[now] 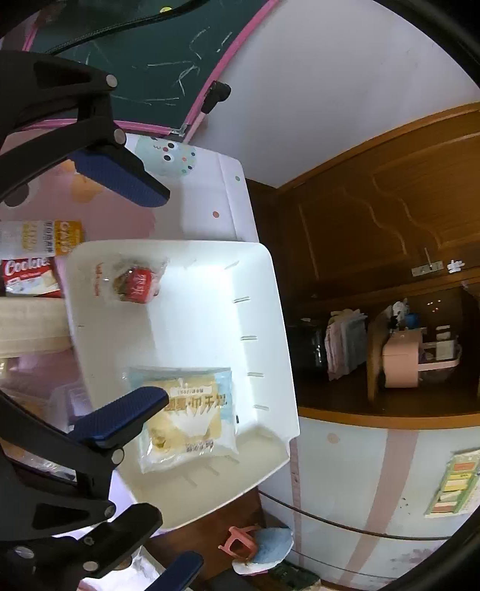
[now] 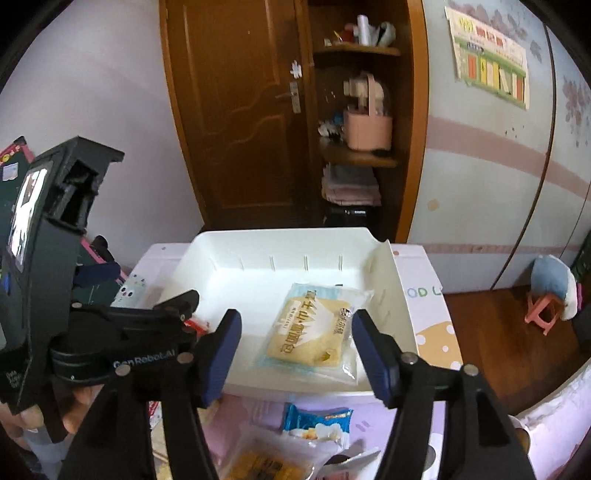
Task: Organize snacks
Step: 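Carry the bread bag into the white basket and open the right tool, then move the left tool back over the snacks toward the clear cracker bag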
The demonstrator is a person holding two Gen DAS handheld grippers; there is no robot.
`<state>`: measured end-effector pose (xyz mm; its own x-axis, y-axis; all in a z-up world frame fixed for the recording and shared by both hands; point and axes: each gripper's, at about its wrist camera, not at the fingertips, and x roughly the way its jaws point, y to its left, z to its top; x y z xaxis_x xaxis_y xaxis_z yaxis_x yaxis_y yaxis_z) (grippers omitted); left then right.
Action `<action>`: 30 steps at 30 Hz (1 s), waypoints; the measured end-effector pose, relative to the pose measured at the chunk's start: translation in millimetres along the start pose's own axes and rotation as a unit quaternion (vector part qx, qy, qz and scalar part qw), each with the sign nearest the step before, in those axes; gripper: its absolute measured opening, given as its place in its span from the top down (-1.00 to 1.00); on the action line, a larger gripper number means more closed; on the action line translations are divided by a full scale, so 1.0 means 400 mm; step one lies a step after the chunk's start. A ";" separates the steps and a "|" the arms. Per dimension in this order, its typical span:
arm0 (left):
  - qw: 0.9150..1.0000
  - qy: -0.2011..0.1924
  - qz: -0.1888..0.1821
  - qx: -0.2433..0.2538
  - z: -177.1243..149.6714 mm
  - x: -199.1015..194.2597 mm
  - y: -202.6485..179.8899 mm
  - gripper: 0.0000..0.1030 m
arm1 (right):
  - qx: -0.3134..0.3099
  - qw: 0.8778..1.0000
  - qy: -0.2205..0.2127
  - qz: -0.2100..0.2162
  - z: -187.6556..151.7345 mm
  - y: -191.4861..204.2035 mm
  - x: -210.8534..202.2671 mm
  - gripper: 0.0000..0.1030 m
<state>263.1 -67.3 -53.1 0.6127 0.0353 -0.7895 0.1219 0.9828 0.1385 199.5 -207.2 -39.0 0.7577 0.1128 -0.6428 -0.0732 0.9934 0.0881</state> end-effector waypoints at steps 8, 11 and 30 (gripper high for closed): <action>1.000 -0.021 0.002 -0.023 -0.048 -0.122 0.031 -0.89 | 0.019 0.999 -0.026 0.010 -0.005 0.016 -0.097 -0.30; 0.999 -0.017 0.006 -0.030 -0.072 -0.159 0.044 -0.89 | 0.019 0.999 -0.037 0.000 -0.007 0.021 -0.132 -0.30; 0.993 -0.097 -0.060 -0.031 -0.300 -0.425 0.050 -0.89 | -0.013 0.996 -0.069 0.046 -0.099 0.078 -0.381 -0.40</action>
<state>67.8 -31.9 12.2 0.7367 -0.1125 -0.6668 0.1584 0.9873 0.0084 56.0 -192.7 31.8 0.8294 0.2005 -0.5214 -0.1612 0.9796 0.1201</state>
